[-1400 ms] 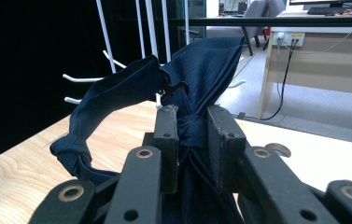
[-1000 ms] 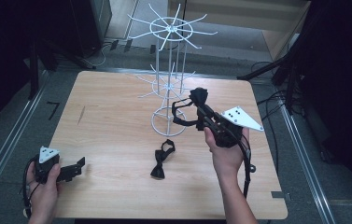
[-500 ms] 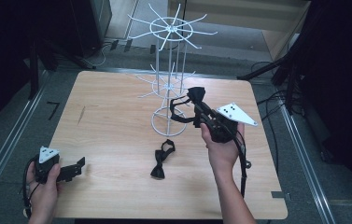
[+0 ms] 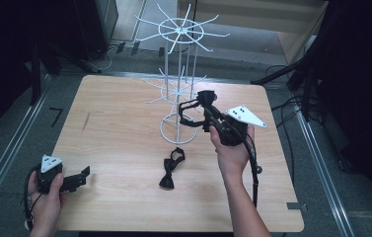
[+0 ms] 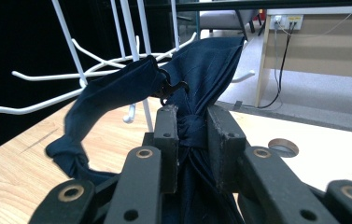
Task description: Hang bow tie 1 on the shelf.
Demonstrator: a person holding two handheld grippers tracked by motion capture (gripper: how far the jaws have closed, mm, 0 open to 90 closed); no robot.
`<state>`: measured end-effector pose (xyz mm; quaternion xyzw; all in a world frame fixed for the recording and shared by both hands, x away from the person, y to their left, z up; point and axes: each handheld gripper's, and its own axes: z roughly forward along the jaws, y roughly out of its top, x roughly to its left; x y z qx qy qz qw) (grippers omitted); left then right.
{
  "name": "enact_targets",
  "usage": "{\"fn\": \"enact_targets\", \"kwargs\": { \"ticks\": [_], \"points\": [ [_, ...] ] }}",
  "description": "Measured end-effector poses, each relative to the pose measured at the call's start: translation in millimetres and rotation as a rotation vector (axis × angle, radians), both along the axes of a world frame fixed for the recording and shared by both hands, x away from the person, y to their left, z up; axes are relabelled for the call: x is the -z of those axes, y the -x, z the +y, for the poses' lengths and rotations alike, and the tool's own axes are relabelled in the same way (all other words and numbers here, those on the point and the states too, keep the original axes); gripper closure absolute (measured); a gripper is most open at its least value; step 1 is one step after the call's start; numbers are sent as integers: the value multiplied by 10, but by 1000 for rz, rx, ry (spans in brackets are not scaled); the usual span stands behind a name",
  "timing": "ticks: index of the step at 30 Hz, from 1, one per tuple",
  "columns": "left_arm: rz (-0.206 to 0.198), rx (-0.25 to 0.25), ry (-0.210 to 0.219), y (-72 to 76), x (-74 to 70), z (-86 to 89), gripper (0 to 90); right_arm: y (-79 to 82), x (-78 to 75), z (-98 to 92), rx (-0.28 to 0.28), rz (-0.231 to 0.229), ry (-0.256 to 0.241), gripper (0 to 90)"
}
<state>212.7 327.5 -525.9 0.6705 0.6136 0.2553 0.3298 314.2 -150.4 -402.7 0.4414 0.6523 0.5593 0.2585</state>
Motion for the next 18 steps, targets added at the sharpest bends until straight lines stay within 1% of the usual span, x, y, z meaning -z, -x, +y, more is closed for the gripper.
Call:
{"fn": "enact_targets", "kwargs": {
  "ticks": [1,7,11,18],
  "points": [
    [0,1,0,0,0,-1,10,-21,19,12,0,9,-1,761],
    [2,1,-2,0,-1,-1,10,-74,86,48,0,25,-6,761],
    [2,2,-2,1,-1,-1,10,-108,149,69,0,43,0,760],
    [1,2,-3,1,-1,-2,10,-154,222,80,4,63,-16,758]
  ]
}}
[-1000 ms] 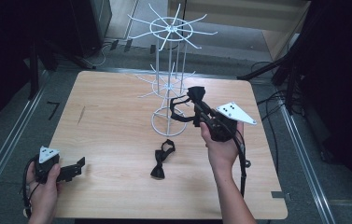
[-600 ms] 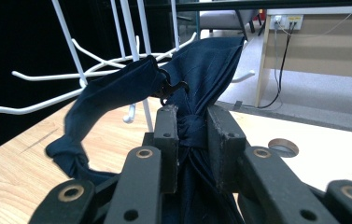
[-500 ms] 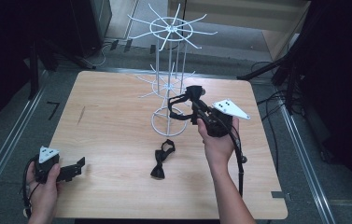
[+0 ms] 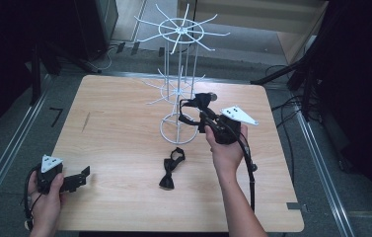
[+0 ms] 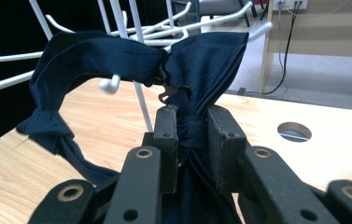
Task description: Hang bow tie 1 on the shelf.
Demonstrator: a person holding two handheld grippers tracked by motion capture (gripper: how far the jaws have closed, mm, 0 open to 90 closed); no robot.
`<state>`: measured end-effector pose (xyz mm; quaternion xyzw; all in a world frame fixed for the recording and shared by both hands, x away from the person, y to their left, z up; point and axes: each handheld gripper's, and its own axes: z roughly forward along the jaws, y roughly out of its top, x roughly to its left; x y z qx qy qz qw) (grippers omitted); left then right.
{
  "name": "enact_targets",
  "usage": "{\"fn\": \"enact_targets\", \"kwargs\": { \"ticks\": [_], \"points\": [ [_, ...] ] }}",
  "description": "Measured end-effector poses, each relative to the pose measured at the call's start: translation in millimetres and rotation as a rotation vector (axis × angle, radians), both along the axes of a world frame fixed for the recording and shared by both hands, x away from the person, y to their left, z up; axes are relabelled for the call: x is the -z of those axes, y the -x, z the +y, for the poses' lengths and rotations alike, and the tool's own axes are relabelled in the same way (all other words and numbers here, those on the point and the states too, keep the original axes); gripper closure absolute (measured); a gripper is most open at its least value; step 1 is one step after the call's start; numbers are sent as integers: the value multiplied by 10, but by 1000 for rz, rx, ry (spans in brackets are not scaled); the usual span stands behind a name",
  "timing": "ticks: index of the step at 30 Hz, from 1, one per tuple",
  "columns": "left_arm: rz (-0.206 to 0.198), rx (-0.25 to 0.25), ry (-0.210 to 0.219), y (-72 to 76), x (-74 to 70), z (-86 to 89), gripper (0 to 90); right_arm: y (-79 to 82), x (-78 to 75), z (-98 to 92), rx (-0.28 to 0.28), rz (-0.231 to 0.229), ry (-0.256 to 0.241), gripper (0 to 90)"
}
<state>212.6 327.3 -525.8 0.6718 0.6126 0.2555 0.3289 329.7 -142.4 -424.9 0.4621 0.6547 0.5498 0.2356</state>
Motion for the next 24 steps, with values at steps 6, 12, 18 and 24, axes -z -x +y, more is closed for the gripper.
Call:
{"fn": "enact_targets", "kwargs": {
  "ticks": [6,12,18,24],
  "points": [
    [-1,0,0,1,0,-2,10,-49,134,0,4,40,-22,757],
    [0,2,-1,0,0,-1,10,-106,269,-6,6,86,-32,756],
    [0,2,-1,0,0,-2,10,-129,357,23,-4,105,-17,747],
    [-1,3,0,7,0,-3,11,-132,398,20,-6,111,-18,727]
  ]
}}
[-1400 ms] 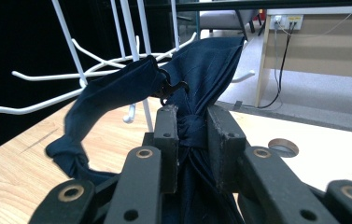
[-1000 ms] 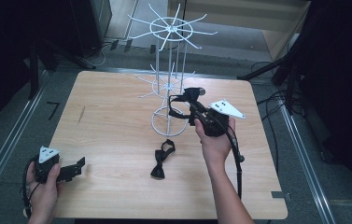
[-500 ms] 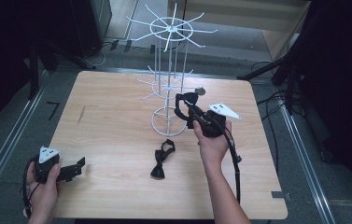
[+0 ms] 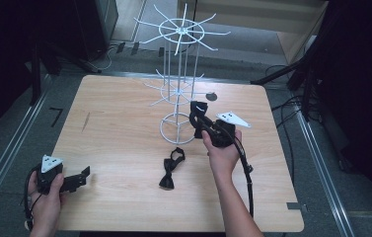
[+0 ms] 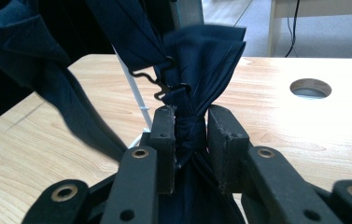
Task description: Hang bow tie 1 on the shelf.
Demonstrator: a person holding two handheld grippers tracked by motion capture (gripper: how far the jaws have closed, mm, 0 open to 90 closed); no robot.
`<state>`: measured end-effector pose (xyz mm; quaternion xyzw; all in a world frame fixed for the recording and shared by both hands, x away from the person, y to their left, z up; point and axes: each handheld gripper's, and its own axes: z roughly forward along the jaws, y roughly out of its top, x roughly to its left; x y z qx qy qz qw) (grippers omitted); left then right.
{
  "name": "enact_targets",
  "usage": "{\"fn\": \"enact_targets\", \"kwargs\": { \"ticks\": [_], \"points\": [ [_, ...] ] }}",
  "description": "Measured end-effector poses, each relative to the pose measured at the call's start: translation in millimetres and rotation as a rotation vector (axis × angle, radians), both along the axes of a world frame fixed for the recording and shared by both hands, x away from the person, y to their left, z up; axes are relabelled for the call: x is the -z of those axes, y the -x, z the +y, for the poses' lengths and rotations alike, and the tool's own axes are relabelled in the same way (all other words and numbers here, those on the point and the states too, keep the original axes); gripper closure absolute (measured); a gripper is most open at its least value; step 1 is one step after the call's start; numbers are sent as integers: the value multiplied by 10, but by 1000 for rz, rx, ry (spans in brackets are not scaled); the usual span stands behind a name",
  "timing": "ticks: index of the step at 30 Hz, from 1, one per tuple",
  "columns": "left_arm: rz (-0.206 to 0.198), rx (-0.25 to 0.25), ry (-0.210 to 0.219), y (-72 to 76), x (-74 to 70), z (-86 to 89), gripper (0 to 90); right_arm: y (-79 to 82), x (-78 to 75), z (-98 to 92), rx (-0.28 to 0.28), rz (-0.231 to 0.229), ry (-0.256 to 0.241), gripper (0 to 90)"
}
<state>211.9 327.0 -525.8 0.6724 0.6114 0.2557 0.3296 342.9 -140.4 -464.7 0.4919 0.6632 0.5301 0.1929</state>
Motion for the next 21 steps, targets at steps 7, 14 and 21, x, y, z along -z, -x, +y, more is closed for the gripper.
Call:
{"fn": "enact_targets", "kwargs": {
  "ticks": [7,14,21],
  "points": [
    [2,1,3,-3,0,5,10,42,23,1,-1,-30,13,555],
    [-1,1,2,0,0,3,10,147,30,-13,-13,-64,55,394],
    [3,2,0,-4,1,3,10,266,54,-9,-24,-47,88,291]
  ]
}}
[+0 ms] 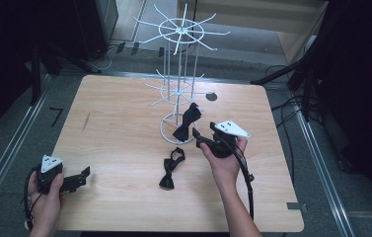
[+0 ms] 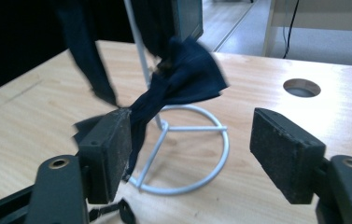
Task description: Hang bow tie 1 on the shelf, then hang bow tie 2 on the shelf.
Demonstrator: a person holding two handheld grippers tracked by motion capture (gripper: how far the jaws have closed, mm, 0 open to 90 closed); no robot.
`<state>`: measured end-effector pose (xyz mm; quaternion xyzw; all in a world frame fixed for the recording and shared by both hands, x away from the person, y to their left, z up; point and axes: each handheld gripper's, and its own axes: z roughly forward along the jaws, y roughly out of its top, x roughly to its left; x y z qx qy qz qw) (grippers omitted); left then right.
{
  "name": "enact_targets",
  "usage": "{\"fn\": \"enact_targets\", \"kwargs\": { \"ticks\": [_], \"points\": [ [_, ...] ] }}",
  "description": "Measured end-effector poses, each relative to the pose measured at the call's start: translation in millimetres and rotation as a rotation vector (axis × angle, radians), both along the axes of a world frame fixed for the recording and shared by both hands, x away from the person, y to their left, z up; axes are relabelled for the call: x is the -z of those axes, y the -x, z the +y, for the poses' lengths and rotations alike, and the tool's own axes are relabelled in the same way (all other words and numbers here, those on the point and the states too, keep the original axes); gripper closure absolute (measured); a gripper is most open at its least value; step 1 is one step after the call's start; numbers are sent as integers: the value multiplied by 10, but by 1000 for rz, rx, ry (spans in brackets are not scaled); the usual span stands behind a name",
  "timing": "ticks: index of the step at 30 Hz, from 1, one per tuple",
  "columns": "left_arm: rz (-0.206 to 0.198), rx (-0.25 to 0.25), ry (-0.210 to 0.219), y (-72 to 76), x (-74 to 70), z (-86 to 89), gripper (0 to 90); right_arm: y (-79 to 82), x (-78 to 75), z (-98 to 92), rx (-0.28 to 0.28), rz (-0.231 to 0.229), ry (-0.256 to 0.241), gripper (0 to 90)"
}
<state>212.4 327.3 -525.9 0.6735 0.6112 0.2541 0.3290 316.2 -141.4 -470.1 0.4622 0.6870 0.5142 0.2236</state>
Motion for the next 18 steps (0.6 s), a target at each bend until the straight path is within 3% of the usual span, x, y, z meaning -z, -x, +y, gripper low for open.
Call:
{"fn": "enact_targets", "kwargs": {
  "ticks": [9,18],
  "points": [
    [-1,-2,-1,2,-1,-4,10,165,94,19,-24,32,2,273],
    [1,-2,2,-2,1,-4,10,300,244,32,-52,73,1,316]
  ]
}}
